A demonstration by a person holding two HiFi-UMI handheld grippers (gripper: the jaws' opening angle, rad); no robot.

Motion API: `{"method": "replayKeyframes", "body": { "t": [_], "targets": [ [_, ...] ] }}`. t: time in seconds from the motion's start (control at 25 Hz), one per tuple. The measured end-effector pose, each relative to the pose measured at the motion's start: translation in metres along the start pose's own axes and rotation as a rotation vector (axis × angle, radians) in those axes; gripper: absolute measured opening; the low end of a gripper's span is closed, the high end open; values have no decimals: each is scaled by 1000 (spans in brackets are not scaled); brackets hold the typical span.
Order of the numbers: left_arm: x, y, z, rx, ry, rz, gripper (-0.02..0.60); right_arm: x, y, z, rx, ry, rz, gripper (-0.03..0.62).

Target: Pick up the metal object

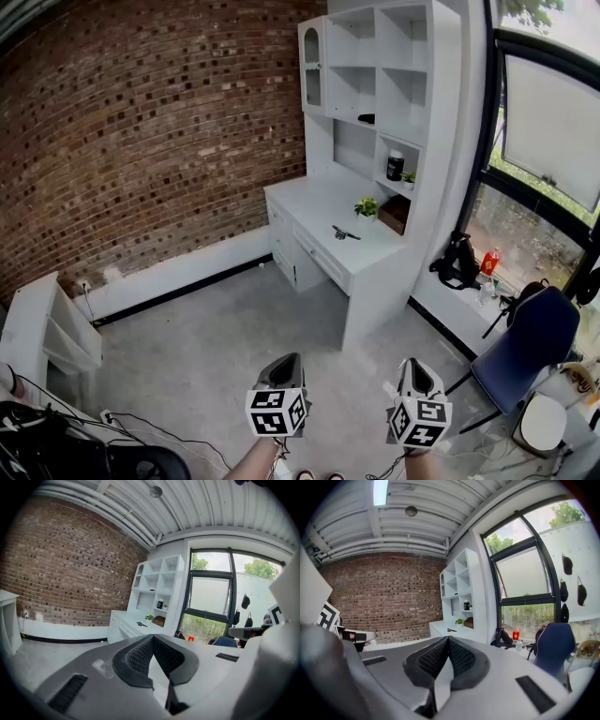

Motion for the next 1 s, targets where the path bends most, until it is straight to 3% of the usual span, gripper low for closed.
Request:
{"method": "replayKeyframes", "body": {
  "t": [0.64, 1.0],
  "targets": [
    [5, 15, -2, 0, -18, -12, 11, -11, 6, 6, -41, 27, -26, 2],
    [12, 33, -5, -7, -32, -47, 131, -11, 18, 1, -70, 21, -44, 2]
  ]
}}
Point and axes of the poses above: the fingertips, and each gripper's own axes: z backward along the fingers, y to its left, x out of its top, the point moved 9 cm from there along z, backward along the fingers, and after that the axes turned 2 degrees about -z, right-handed, at the moved point
